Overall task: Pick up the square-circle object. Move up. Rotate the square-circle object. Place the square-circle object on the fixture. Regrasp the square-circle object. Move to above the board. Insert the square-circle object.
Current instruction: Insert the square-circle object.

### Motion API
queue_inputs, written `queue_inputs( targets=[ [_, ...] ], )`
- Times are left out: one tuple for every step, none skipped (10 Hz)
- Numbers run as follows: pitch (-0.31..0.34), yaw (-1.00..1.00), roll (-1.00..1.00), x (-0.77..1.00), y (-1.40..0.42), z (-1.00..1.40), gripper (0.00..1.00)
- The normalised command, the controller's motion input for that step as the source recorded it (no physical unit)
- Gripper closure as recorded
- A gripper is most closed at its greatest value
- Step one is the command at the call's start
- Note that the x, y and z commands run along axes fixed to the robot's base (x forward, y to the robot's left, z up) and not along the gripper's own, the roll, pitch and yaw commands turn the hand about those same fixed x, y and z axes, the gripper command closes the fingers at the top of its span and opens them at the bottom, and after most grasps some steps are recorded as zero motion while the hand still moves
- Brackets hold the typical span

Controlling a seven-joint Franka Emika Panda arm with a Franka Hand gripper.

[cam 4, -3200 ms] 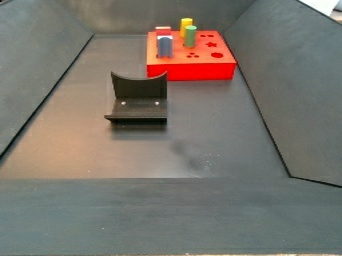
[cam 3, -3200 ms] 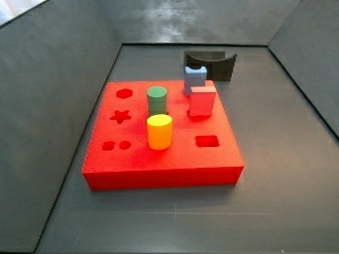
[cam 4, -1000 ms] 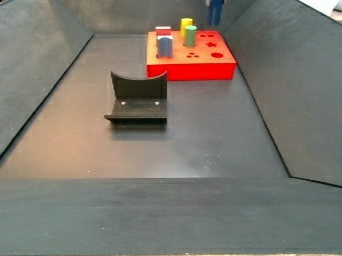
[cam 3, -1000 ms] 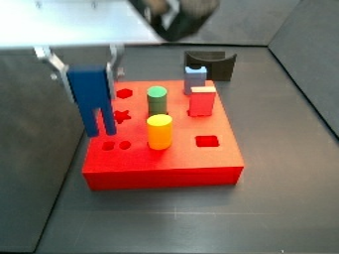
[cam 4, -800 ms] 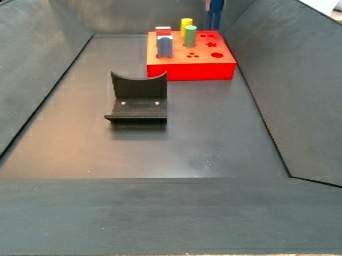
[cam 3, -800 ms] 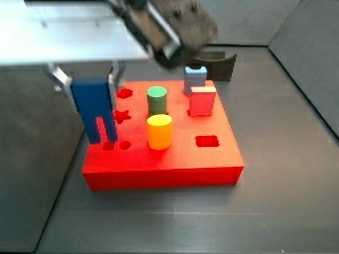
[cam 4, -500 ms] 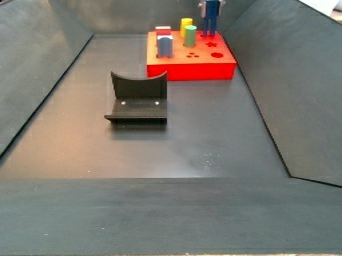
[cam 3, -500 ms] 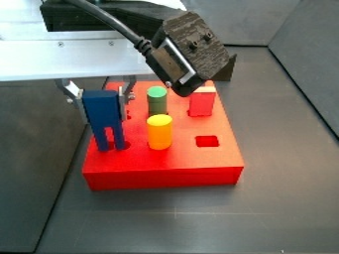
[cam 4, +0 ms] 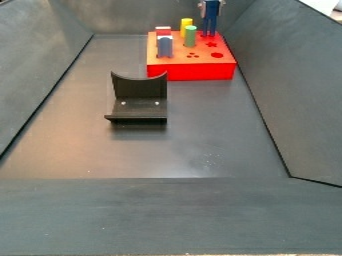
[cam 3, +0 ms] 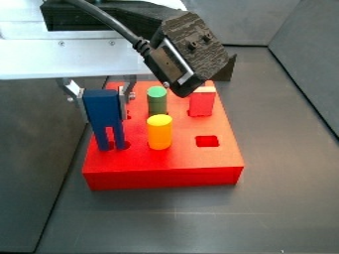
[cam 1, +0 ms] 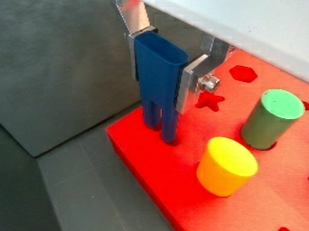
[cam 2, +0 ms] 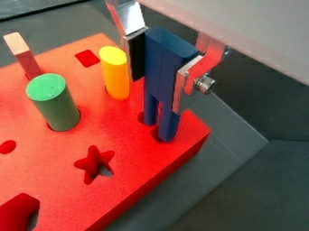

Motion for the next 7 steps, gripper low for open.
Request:
queue_inputs(
  targets=[
    [0.084,-0.04,0.18,0.19,0.01,-0.63,1.00],
    [0.097,-0.05,0.18,0.23,0.00,-0.64,1.00],
    [0.027,-0.06,0.11,0.14,0.00,-0.85,1.00],
    [-0.019,-0.08,0.06,0.00,0.00,-1.00,1.00],
    [-0.067,-0.06,0.06,-0.05,0.00,-1.00,1.00],
    [-0.257,0.00,-0.30,-0.06,0.07,-0.35,1.00],
    [0.000,0.00,0.00,0.00,0.00,0.00,1.00]
  ],
)
